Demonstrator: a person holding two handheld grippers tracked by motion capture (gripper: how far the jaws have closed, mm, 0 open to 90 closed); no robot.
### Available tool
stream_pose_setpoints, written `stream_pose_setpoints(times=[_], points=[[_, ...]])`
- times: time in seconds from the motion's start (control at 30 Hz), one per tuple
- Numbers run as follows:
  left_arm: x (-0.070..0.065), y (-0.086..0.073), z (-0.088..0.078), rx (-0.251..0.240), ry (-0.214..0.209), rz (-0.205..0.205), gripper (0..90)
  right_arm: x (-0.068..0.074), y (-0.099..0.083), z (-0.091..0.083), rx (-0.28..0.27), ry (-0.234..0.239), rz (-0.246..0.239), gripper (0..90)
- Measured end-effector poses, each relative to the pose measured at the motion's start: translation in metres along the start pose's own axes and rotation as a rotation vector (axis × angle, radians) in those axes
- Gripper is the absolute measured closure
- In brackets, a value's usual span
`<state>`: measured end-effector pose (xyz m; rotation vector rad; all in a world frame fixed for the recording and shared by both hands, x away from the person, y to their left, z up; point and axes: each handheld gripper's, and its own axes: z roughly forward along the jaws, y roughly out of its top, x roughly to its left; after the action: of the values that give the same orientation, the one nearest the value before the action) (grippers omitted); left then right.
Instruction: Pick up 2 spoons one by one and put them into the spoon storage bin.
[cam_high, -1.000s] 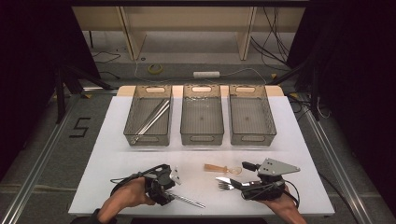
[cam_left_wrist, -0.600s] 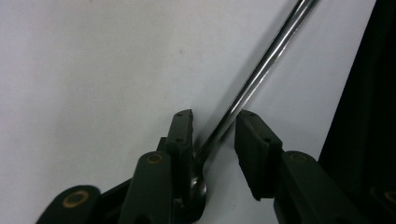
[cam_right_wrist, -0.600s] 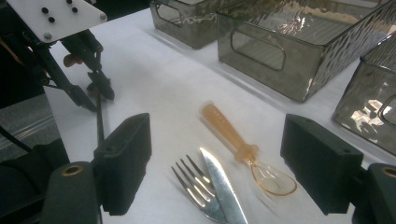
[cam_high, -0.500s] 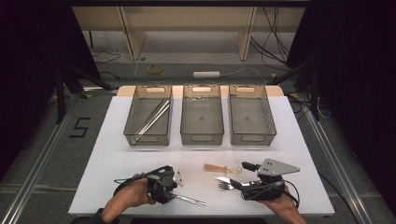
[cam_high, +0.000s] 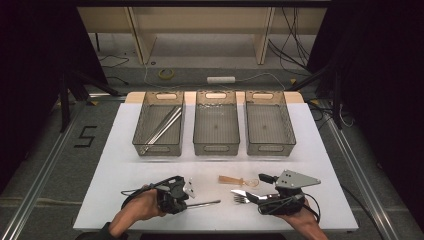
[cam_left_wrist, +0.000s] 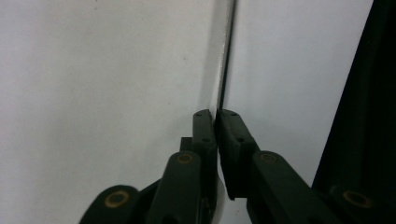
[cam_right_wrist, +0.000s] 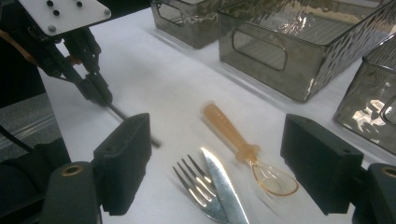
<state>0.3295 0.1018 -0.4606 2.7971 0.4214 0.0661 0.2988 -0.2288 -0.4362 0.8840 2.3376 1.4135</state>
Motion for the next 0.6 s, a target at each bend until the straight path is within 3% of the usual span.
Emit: stream_pose_setpoints(times=[0.23, 0.6], points=[[0.0019, -0.0010, -0.0002, -0.005, 0.007, -0.020, 88.9, 0.0001, 0.0001, 0.0003, -0.001, 0.001, -0.002, 25.6], [0.0059, -0.0028, -0.0055, -0.052, 0.003, -0.080, 89.2, 0.0000, 0.0002, -0.0001, -0.001, 0.002, 0.001, 25.6]])
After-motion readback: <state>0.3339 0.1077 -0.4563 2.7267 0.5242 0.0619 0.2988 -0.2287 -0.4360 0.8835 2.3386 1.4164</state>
